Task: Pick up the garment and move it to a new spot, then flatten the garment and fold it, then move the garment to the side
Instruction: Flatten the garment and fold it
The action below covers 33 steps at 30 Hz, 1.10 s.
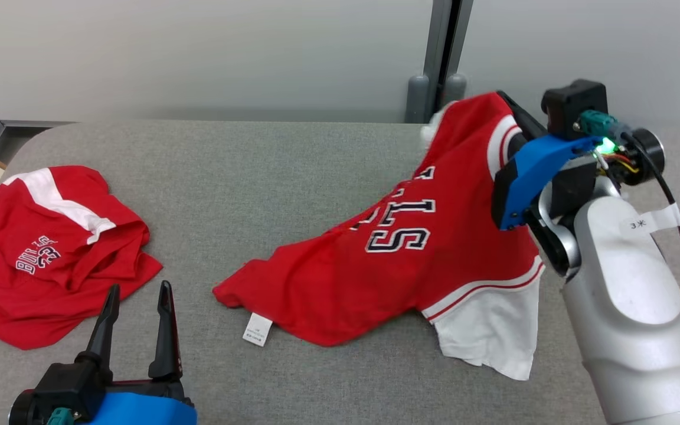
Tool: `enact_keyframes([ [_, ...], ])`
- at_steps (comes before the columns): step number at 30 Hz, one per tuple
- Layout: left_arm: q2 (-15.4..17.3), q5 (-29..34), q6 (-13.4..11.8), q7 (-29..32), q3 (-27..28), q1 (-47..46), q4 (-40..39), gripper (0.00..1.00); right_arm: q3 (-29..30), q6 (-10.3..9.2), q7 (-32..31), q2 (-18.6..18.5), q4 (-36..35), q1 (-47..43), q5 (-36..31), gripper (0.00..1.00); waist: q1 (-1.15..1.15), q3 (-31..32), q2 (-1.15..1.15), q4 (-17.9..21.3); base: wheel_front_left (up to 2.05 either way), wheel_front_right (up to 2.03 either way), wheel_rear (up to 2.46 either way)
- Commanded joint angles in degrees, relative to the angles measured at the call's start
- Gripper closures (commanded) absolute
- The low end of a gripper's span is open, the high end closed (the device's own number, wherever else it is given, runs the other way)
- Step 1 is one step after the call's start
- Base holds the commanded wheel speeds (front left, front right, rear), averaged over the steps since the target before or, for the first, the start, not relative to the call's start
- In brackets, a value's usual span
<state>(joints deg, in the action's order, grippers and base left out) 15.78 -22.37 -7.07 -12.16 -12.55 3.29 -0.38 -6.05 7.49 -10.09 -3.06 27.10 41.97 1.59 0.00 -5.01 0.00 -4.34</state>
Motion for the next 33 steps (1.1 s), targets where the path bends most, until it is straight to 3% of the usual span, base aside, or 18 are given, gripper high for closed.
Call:
enact_keyframes([
  [1,0.05,-0.01,0.01,-0.21,-0.05,-1.46,-0.14,0.00,1.08,0.02,0.48,-0.81,1.57,-0.71,-1.24,1.00,0.00,-1.35,0.00,0.29,0.00,0.00,0.00],
  [8,-0.39,0.33,0.93,-0.81,-0.97,-4.56,0.83,0.00,5.53,0.02,5.72,-2.59,12.91,3.62,-4.80,1.00,0.00,-4.63,0.00,-0.74,0.00,0.00,0.00],
  [9,-0.45,0.40,0.97,-0.93,-1.08,-4.94,1.07,0.00,5.93,0.01,6.84,-2.64,14.50,4.41,-5.02,0.77,0.00,-4.89,0.00,-0.93,0.00,0.00,0.00],
  [10,-0.47,0.43,1.03,-1.02,-1.15,-5.26,1.30,0.00,6.38,0.01,7.91,-2.56,16.14,5.23,-5.15,0.32,0.00,-5.13,0.00,-1.04,0.00,0.00,0.00],
  [11,-0.51,0.44,1.11,-1.10,-1.19,-5.55,1.50,0.00,6.70,0.02,8.43,-2.43,17.95,5.92,-5.18,0.00,0.00,-5.25,0.00,-1.10,0.00,0.00,0.00],
  [13,-0.54,0.43,1.16,-1.15,-1.23,-5.91,1.89,0.00,6.63,0.02,8.76,-2.26,21.18,7.45,-5.53,0.00,0.00,-5.25,0.00,-1.20,0.00,0.00,0.00],
  [16,-0.43,0.04,0.84,-1.31,-0.99,-5.35,2.65,0.00,7.72,0.01,3.97,-2.09,28.16,7.87,-4.75,0.00,0.00,-4.23,0.00,-0.74,0.00,0.00,0.00],
  [21,-0.13,-0.37,0.40,-1.41,-0.54,-4.13,2.91,0.00,8.26,0.01,-0.39,-2.28,31.47,5.76,-3.70,0.00,0.00,-2.28,0.00,0.47,0.00,0.00,0.00],
  [33,0.58,-1.15,-0.48,-1.22,-0.23,-1.69,1.74,0.00,7.05,0.02,-6.19,-0.82,22.80,-8.83,2.07,0.00,0.00,-0.48,0.00,2.43,0.00,0.00,0.00],
])
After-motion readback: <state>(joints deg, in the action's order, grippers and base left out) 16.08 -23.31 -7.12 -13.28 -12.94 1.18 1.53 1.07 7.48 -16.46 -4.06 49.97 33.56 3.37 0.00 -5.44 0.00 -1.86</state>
